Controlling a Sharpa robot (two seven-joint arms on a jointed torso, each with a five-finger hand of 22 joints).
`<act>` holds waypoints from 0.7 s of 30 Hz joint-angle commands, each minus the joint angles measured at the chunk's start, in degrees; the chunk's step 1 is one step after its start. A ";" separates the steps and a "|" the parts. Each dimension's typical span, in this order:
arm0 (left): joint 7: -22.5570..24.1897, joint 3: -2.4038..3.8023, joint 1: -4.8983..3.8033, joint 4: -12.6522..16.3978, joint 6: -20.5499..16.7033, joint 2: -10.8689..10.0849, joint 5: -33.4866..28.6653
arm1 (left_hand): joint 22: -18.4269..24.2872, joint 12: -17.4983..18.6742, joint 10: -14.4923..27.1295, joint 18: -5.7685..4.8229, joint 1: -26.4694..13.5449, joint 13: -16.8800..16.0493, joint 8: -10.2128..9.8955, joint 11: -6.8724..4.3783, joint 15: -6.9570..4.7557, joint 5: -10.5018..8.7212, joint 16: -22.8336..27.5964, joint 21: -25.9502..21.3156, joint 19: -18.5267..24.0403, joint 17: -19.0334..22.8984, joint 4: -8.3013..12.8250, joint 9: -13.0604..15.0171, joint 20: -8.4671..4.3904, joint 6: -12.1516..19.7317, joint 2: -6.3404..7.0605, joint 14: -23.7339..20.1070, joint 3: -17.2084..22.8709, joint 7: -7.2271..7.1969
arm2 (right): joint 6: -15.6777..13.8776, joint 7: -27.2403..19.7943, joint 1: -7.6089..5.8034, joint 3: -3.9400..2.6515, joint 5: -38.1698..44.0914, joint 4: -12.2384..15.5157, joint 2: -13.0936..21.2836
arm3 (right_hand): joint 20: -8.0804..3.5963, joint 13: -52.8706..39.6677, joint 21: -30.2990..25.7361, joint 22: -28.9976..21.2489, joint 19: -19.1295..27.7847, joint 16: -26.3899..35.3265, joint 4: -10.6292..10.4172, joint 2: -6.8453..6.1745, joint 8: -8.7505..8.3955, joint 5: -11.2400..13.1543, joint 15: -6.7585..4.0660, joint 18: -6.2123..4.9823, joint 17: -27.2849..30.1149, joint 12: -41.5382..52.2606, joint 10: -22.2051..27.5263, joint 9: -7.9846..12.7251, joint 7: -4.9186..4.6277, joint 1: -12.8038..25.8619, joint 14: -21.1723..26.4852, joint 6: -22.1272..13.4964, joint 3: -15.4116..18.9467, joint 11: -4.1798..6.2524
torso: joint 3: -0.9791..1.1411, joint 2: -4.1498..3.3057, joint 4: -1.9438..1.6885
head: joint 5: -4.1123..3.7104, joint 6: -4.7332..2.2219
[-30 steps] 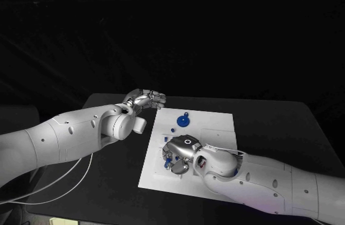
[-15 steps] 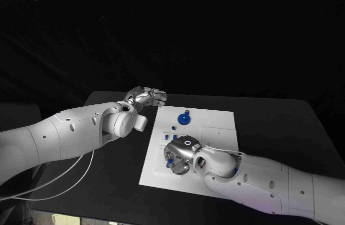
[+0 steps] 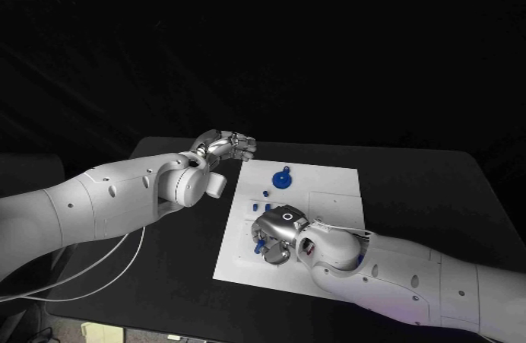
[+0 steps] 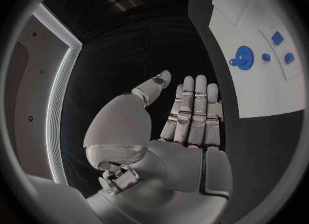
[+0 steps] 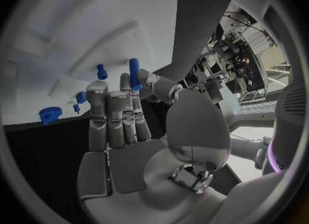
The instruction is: Assemble the parts on the task board
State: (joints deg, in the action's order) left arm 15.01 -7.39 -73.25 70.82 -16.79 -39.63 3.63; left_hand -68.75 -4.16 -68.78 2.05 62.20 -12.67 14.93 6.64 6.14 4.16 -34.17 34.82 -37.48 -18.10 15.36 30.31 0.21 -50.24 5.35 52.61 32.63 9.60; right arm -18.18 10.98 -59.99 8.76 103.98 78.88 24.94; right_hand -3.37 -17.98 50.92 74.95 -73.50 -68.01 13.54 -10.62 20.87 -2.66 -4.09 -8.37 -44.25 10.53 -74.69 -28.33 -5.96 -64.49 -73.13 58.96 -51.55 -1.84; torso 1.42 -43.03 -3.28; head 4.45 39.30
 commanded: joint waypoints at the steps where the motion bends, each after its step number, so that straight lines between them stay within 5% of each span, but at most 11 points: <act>1: 0.62 0.05 -0.06 0.14 0.19 0.02 -0.28 | -0.06 0.05 0.09 0.60 0.01 0.08 0.40 0.07 0.17 0.17 0.39 -0.39 0.20 -0.10 -0.03 -0.08 0.38 0.33 -0.31 0.36 -0.42 -0.11 | 0.63 1.22 0.16 0.15 2.67 -0.02 -0.06 | -0.29 -0.14 0.36 1.00 0.03 -0.11 0.37 0.50 0.21 -0.18 -0.46 -6.63 0.09 0.12 -0.23 -0.04 0.00 -0.03 0.09 0.58 -0.02 0.00 | 0.01 0.00 0.00 | 0.04 0.03; 11: 0.63 0.05 -0.06 0.11 0.20 0.12 -0.28 | -0.08 0.05 0.10 0.59 0.02 0.09 0.40 0.08 0.17 0.17 0.43 -0.41 0.20 -0.14 -0.04 -0.09 0.38 0.34 -0.31 0.37 -0.42 -0.11 | -2.23 3.67 0.18 0.15 4.51 0.39 -0.21 | -0.37 -0.36 0.45 1.00 -0.08 -0.11 0.71 0.40 0.28 -0.18 -0.52 -6.63 0.10 0.18 -0.38 -0.14 0.07 -0.07 -0.08 0.77 -0.18 0.07 | -0.03 0.00 -0.02 | 0.05 -0.08; 21: 0.55 0.05 -0.06 0.20 0.28 0.06 -0.28 | -0.10 0.05 0.10 0.59 0.02 0.09 0.41 0.08 0.17 0.17 0.49 -0.43 0.20 -0.20 -0.05 -0.10 0.38 0.35 -0.32 0.38 -0.42 -0.11 | 3.01 3.54 0.18 0.22 5.34 0.65 -0.67 | -0.43 -0.48 0.51 1.00 -0.16 -0.08 0.88 0.33 0.29 -0.20 -0.56 -6.63 0.12 0.18 -0.40 -0.19 0.12 -0.13 -0.20 0.87 -0.37 0.10 | -0.09 0.00 0.00 | 0.05 0.09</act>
State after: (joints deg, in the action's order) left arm 15.00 -7.39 -73.25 70.84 -16.78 -39.64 3.62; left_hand -68.79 -4.16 -68.78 2.05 62.20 -12.67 15.14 6.64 6.14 4.16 -33.94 34.59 -37.48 -18.20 15.36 30.26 0.21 -50.24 5.35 52.61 32.63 9.60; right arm -18.32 13.99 -59.81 8.95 107.71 79.36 24.39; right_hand -3.39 -18.39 51.14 74.93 -73.70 -68.01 14.17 -10.62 21.01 -2.45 -4.29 -8.37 -44.20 10.40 -74.73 -28.47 -5.82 -64.51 -73.33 59.53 -51.89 -1.61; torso 1.36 -43.04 -3.29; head 4.47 39.36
